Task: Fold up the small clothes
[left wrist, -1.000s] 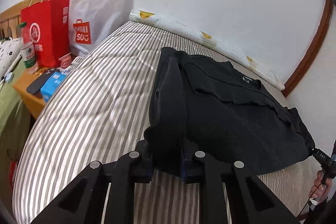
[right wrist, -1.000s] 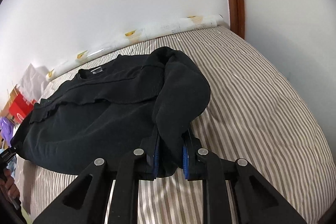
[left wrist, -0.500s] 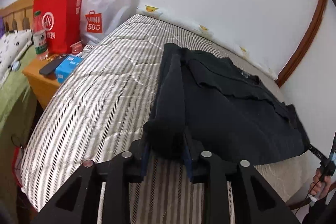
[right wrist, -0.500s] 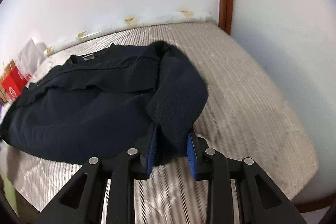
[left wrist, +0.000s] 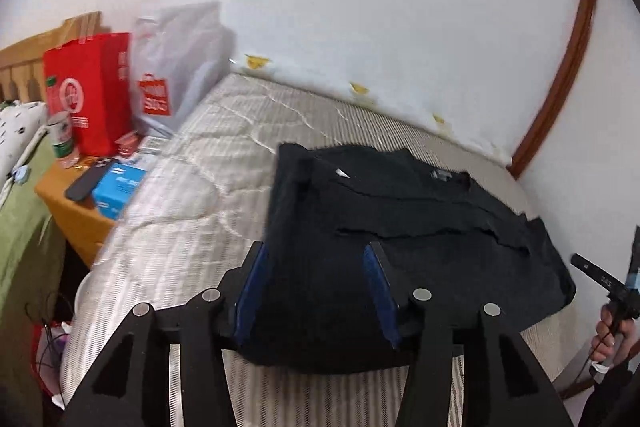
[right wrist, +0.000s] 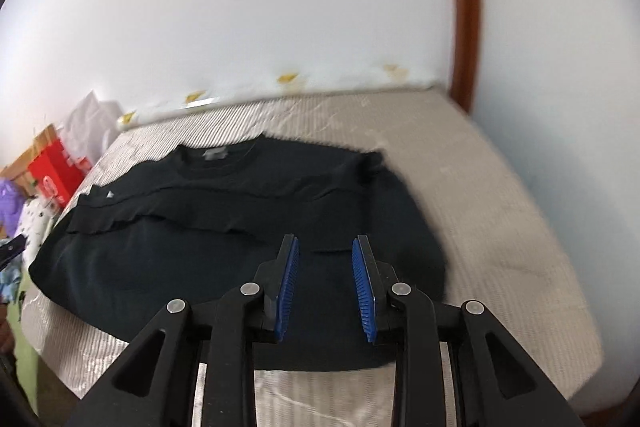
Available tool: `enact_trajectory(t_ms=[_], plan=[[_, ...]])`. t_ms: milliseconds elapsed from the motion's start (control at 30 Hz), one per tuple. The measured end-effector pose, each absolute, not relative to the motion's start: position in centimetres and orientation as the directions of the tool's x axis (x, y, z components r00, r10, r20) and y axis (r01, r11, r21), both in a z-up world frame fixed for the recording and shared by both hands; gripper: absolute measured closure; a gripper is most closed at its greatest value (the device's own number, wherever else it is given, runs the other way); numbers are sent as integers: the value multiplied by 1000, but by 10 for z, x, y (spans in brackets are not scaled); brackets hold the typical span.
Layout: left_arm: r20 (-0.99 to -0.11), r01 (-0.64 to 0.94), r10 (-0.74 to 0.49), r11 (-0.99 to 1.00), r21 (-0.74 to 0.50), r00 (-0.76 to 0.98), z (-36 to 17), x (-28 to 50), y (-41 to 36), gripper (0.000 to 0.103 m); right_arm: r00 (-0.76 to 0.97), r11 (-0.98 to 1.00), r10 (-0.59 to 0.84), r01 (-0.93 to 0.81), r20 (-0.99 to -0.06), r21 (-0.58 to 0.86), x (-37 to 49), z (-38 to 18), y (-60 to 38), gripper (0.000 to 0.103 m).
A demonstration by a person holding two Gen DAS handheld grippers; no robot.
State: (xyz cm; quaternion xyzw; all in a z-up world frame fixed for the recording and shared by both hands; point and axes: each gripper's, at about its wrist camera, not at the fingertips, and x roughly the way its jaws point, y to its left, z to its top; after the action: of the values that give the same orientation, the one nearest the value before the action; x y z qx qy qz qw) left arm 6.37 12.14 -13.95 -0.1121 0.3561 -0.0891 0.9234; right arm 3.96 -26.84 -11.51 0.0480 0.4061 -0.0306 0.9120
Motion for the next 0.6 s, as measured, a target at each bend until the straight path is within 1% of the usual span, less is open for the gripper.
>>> enact_trajectory(t_ms=[167, 200, 267, 367, 467, 533, 600], plan=[[-719, 101, -245, 966, -237, 651, -165, 94, 92, 56, 575, 996, 4, 67, -818, 51, 60, -156, -246, 76], [-732, 95, -234, 969, -227, 640, -170, 98, 88, 56, 541, 997, -11, 75, -841, 35, 65, -168, -243, 76], [-770, 70, -178, 983, -172, 613, -182, 112, 79, 56, 512, 996, -43, 86, -858, 1, 71, -182, -241, 76], [-771, 74, -127, 992, -103, 624, -187, 121, 67, 54, 521, 996, -70, 80, -851, -32, 77, -183, -238, 76], [-774, 72, -81, 996, -46, 628, -189, 133, 58, 54, 514, 996, -63, 87, -856, -21, 87, -185, -242, 76], [-780, 69, -82, 996, -50, 620, -190, 144, 57, 54, 516, 996, -58, 94, -855, -11, 96, -184, -244, 76], [-787, 62, -104, 995, -83, 608, -189, 159, 58, 55, 510, 995, -54, 103, -859, -2, 111, -184, -247, 76]])
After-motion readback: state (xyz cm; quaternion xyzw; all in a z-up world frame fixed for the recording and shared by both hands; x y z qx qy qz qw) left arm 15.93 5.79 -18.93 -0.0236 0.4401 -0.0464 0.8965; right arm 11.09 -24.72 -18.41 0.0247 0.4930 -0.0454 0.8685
